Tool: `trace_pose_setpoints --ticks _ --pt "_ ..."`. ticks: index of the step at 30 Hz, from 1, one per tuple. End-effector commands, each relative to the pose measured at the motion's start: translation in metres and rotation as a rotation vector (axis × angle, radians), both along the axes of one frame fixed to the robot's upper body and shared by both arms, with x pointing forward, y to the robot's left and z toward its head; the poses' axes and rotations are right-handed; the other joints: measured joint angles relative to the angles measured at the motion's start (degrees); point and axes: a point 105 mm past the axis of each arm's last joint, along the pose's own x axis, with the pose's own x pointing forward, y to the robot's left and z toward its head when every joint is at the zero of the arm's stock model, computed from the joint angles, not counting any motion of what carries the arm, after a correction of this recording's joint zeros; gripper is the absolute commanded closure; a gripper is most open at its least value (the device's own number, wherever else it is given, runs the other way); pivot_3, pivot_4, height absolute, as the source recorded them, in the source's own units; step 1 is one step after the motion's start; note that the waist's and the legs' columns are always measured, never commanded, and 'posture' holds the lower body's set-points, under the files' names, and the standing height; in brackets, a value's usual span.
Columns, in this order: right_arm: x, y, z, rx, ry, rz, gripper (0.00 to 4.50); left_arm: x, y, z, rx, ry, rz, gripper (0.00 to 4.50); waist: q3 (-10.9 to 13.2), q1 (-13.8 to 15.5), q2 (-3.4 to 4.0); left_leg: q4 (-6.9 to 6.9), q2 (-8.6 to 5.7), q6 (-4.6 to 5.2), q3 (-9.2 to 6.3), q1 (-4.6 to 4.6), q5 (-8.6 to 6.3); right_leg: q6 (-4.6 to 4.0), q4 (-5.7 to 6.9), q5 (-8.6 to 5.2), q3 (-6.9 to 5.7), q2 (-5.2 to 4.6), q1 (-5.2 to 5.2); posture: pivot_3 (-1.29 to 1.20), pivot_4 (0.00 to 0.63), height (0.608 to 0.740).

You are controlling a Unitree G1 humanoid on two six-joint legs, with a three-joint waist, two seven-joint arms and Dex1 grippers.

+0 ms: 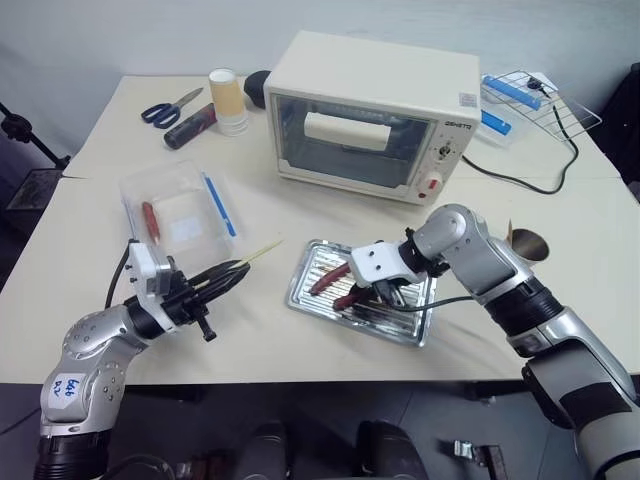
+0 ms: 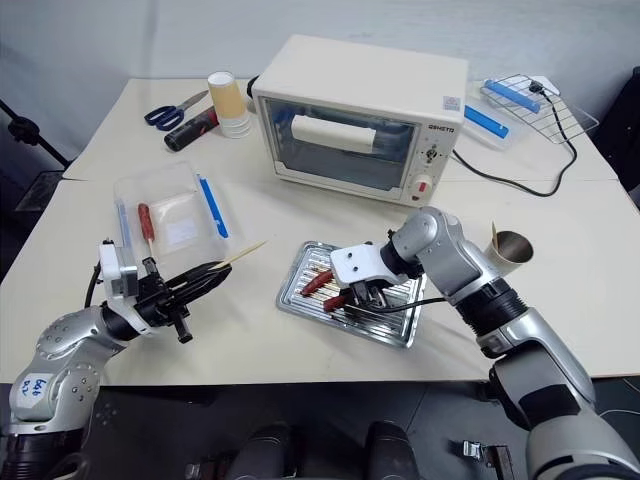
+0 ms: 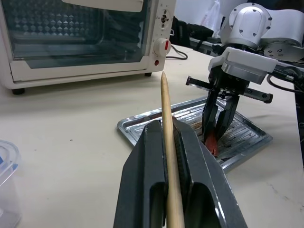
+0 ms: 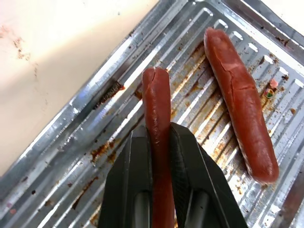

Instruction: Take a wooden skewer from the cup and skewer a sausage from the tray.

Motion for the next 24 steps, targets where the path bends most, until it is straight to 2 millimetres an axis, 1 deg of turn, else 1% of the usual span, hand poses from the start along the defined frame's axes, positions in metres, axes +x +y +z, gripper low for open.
trace_pose_setpoints --ticks 1,2,4,6,10,14,18,24 --pt "-0.007 -0.007 0.027 0.060 -0.022 0.002 4.29 -0.008 -0.006 -0.009 0.137 -0.006 -0.094 4.50 0.00 0.01 0.00 0.00 0.00 0.00 0.01 -0.01 0.00 0.00 0.00 0.00 0.00 0.00 -0.01 0.00 0.150 0.740" --pt "-0.010 -0.011 0.034 0.068 -0.020 -0.003 4.29 -0.012 -0.009 -0.017 0.191 0.007 -0.142 4.50 0.00 0.09 0.00 0.00 0.00 0.00 0.02 -0.01 0.00 0.00 0.01 0.00 0.01 0.00 -0.02 0.00 0.150 0.740" --pt "-0.015 -0.016 0.042 0.073 -0.021 -0.008 4.29 -0.017 -0.015 -0.028 0.245 0.026 -0.206 4.50 0.00 0.13 0.01 -0.02 -0.02 0.00 0.16 -0.02 0.00 0.00 -0.01 0.00 0.01 0.00 -0.03 0.00 0.150 0.740" --pt "-0.019 -0.020 0.047 0.072 -0.029 -0.012 4.29 -0.018 -0.023 -0.032 0.245 0.037 -0.242 4.50 0.00 0.12 0.01 -0.03 -0.01 0.00 0.28 -0.02 0.00 0.00 -0.02 0.00 0.03 0.00 -0.03 0.00 0.150 0.740" --pt "-0.025 -0.020 0.053 0.083 -0.033 -0.020 4.29 -0.017 -0.038 -0.035 0.236 0.041 -0.289 4.50 0.00 0.06 0.01 -0.04 0.02 0.00 0.32 -0.02 0.00 0.00 0.03 0.00 0.06 0.02 -0.09 0.00 0.150 0.740" --pt "-0.029 -0.017 0.053 0.090 -0.028 -0.019 4.29 -0.014 -0.047 -0.035 0.224 0.036 -0.324 4.50 0.00 0.07 0.01 -0.04 0.02 0.00 0.37 -0.02 0.00 0.00 0.06 0.00 0.11 0.01 -0.12 0.00 0.150 0.740" --pt "-0.032 -0.014 0.050 0.091 -0.019 -0.018 4.29 -0.010 -0.048 -0.032 0.213 0.030 -0.317 4.50 0.00 0.09 0.00 -0.02 0.02 0.00 0.37 -0.02 0.00 0.00 0.07 0.00 0.11 0.01 -0.12 0.00 0.150 0.740" --pt "-0.035 -0.010 0.048 0.092 -0.011 -0.012 4.29 -0.012 -0.054 -0.032 0.188 0.030 -0.333 4.50 0.00 0.09 0.01 -0.02 0.01 0.00 0.37 -0.02 0.00 0.00 0.07 0.00 0.11 0.01 -0.12 0.00 0.150 0.740"
